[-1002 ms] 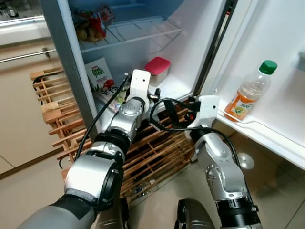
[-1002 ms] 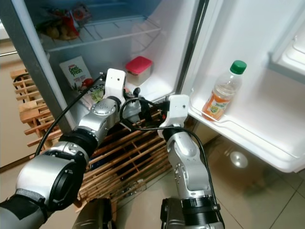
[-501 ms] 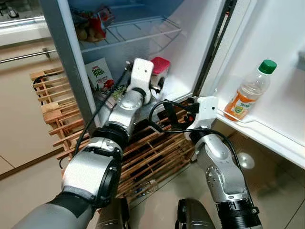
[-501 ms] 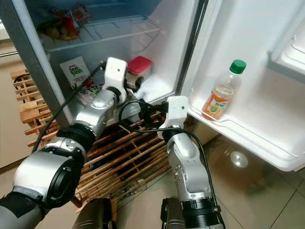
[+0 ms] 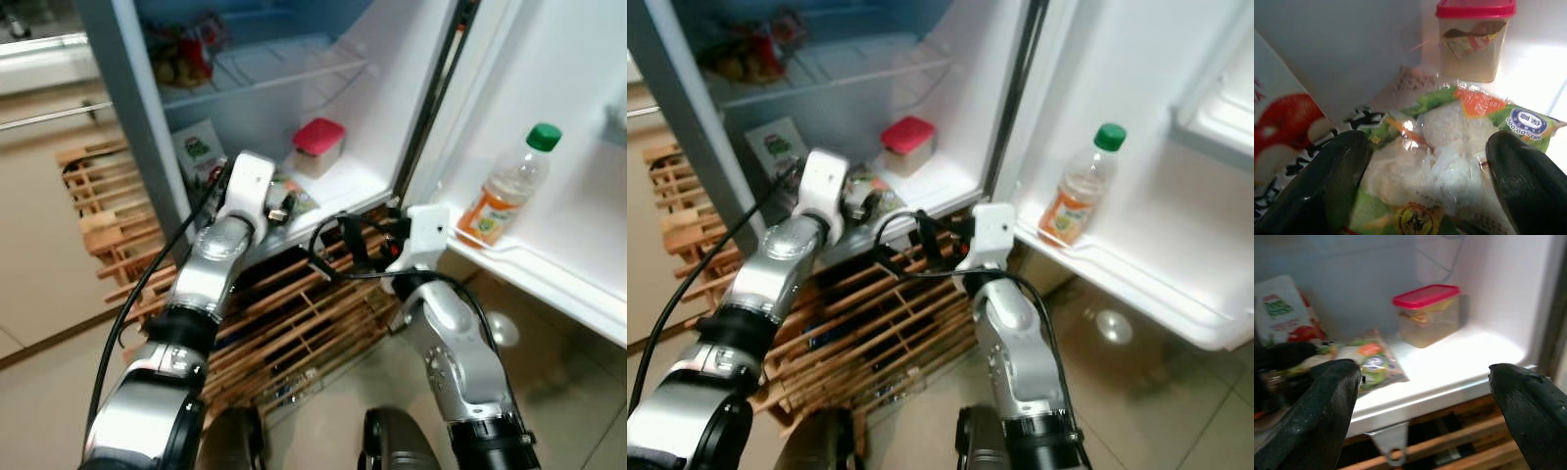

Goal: Restocking fridge

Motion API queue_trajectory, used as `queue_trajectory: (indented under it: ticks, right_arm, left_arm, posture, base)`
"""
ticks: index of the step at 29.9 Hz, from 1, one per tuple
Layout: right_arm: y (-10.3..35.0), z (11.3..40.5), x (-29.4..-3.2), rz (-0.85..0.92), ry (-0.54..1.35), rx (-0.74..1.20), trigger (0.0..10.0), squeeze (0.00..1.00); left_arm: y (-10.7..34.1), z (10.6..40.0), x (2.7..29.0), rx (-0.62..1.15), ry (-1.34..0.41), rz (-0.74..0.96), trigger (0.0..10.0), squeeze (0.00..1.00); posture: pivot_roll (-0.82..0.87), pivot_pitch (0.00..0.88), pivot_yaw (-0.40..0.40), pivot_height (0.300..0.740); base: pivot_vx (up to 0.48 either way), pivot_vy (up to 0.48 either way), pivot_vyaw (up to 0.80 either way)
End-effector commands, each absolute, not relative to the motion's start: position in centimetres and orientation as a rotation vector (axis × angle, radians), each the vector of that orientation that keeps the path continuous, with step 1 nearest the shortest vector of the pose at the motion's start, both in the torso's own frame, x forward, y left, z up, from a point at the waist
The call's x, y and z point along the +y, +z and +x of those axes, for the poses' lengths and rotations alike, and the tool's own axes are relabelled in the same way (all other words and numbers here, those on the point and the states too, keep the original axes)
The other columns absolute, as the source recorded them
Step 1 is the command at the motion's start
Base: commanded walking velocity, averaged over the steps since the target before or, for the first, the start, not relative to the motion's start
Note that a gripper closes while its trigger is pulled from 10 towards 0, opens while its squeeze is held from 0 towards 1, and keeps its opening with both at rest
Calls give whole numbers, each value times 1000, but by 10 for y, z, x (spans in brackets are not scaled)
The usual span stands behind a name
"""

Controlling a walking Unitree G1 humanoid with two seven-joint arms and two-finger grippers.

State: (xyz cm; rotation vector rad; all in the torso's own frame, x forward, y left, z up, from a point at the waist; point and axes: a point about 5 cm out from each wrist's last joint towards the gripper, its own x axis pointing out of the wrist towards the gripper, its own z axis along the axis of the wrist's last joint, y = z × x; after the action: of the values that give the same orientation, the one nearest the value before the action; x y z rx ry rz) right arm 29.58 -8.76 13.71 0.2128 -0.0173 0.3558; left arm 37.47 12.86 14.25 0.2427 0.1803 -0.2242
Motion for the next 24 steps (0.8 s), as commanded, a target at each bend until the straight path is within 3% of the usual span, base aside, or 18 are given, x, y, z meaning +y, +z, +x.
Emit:
queue_trajectory:
  ticks: [1,9,16,24]
  right_arm:
    - [141,296,-88,216,362,-32,10000,0]
    - [140,294,-92,211,352,-28,10000,0]
    - [142,296,-91,206,357,-31,10000,0]
    - [143,298,-91,204,357,-35,10000,0]
  left_arm:
    - [134,373,128,240,-227,271,10000,0]
    - [128,363,134,296,-191,268,10000,0]
    - [138,375,89,246,-308,176,10000,0]
    - [155,388,59,199,-362,144,10000,0]
  posture:
    - [-85,0,-20,652]
    - [-97,0,-25,652]
    - [-107,0,-30,652]
    - [-113,0,-27,652]
  base:
    - [0,0,0]
    - [0,0,0]
    - [0,0,0]
    - [0,0,0]
